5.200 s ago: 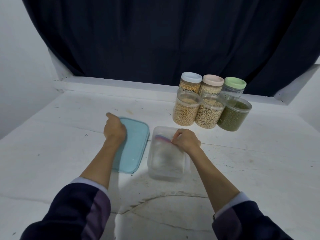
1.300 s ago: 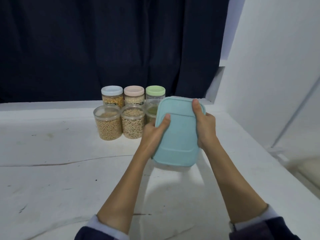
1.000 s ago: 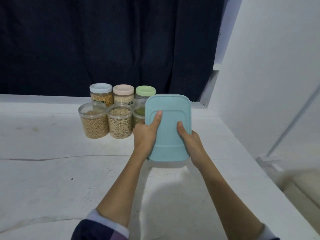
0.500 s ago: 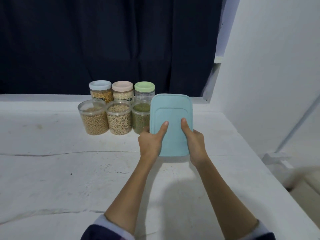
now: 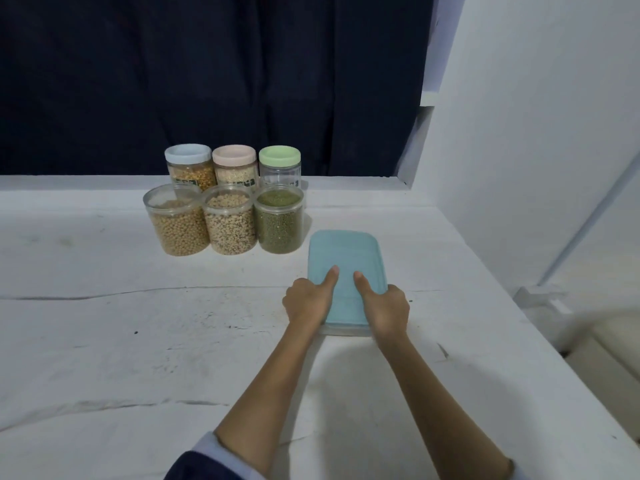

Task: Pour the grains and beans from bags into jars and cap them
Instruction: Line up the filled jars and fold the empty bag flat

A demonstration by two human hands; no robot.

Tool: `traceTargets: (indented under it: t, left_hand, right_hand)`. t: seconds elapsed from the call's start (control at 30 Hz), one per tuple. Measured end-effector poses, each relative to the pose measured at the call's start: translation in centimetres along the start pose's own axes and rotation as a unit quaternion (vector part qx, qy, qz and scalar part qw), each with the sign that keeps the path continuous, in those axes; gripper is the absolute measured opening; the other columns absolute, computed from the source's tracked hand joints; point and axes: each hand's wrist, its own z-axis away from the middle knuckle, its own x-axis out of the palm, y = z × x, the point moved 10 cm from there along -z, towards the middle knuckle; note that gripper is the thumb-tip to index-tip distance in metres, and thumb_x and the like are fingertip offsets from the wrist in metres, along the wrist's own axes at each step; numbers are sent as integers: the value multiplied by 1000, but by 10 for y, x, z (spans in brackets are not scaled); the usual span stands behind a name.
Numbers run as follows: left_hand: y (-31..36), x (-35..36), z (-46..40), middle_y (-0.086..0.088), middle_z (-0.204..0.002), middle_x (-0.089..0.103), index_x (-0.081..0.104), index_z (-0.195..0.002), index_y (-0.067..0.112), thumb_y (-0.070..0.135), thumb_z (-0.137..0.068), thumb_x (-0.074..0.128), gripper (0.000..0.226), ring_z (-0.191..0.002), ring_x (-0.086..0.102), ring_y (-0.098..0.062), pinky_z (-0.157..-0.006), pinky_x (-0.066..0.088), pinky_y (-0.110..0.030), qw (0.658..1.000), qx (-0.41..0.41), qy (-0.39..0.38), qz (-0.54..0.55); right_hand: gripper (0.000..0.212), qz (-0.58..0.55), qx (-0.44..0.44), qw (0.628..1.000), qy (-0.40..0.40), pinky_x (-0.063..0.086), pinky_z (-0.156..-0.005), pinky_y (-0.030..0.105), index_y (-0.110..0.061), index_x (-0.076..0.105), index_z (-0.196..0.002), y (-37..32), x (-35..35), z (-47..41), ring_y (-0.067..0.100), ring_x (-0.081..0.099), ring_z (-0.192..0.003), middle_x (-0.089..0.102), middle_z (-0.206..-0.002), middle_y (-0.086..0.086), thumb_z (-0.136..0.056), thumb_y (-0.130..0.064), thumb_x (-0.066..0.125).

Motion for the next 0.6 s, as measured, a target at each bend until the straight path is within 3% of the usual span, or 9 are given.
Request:
traceTargets:
  t: [0.13, 0.2, 0.27, 0.33, 0.4, 0.43, 0.5, 0.57, 0.6]
  left_hand:
    - [4, -2, 4, -21, -121, 53, 57, -118, -1, 54, -88, 53, 62, -118, 45, -36, -102, 37, -39, 996, 40, 46, -62]
    - [24, -11, 11, -20, -123, 45, 52, -122, 0, 42, -92, 53, 51, -120, 38, -35, -97, 35, -39, 985, 111, 94, -94]
    - [45, -11, 22, -17, -126, 41, 49, -127, 4, 37, -93, 52, 47, -121, 34, -32, -95, 35, -40, 961, 186, 110, -172]
    - [59, -5, 29, -14, -129, 40, 48, -129, 7, 30, -93, 52, 43, -123, 33, -30, -97, 35, -39, 937, 255, 74, -226]
    - [62, 10, 34, -13, -131, 41, 51, -125, 6, 24, -92, 52, 37, -127, 32, -29, -101, 36, -37, 913, 295, -32, -278]
    - [58, 21, 37, -15, -135, 39, 50, -125, 4, 23, -92, 51, 38, -131, 30, -31, -104, 33, -37, 892, 294, -97, -329]
    - [41, 41, 44, -21, -153, 15, 29, -142, 1, 24, -96, 46, 55, -143, 8, -39, -116, 18, -41, 834, 256, -211, -441]
    - [27, 47, 47, -21, -156, -16, -2, -150, 1, 24, -99, 40, 70, -143, -17, -38, -118, 0, -44, 799, 205, -271, -496]
    - [25, 48, 48, -21, -154, -24, -10, -149, 1, 23, -98, 43, 76, -141, -23, -38, -118, -3, -44, 785, 198, -283, -514]
  right_hand:
    - [45, 28, -71, 997, 21, 47, -86, 35, 2, 59, -111, -3, -1, 0, 35, 59, -104, 62, -110, 18, -86, -35, 66]
    - [48, 80, -115, 989, 40, 39, -98, 39, 3, 54, -122, -14, -3, 1, 37, 51, -114, 56, -120, 20, -87, -26, 66]
    - [42, 137, -201, 968, 67, 33, -99, 37, 5, 53, -123, -34, -8, 11, 39, 46, -116, 53, -124, 22, -88, -16, 64]
    - [30, 140, -292, 945, 55, 36, -92, 31, 5, 61, -111, -53, -10, 22, 39, 51, -110, 59, -116, 21, -85, -10, 59]
    - [32, 163, -317, 933, -50, 37, -91, 23, 3, 64, -110, -64, -3, 28, 35, 55, -111, 63, -115, 18, -84, -9, 51]
    - [36, 224, -308, 914, -140, 36, -96, 23, 2, 60, -120, -63, 9, 32, 33, 53, -118, 60, -124, 16, -87, -8, 51]
    - [57, 406, -280, 814, -306, 25, -111, 29, -2, 35, -144, -43, 33, 42, 31, 32, -139, 36, -150, 15, -90, -11, 54]
    - [81, 532, -263, 722, -356, 8, -119, 36, -5, 3, -153, -27, 42, 52, 32, 1, -148, 0, -160, 15, -92, -16, 55]
    - [85, 560, -262, 706, -345, 3, -119, 38, -5, -6, -152, -24, 46, 52, 33, -7, -147, -10, -160, 15, -93, -15, 54]
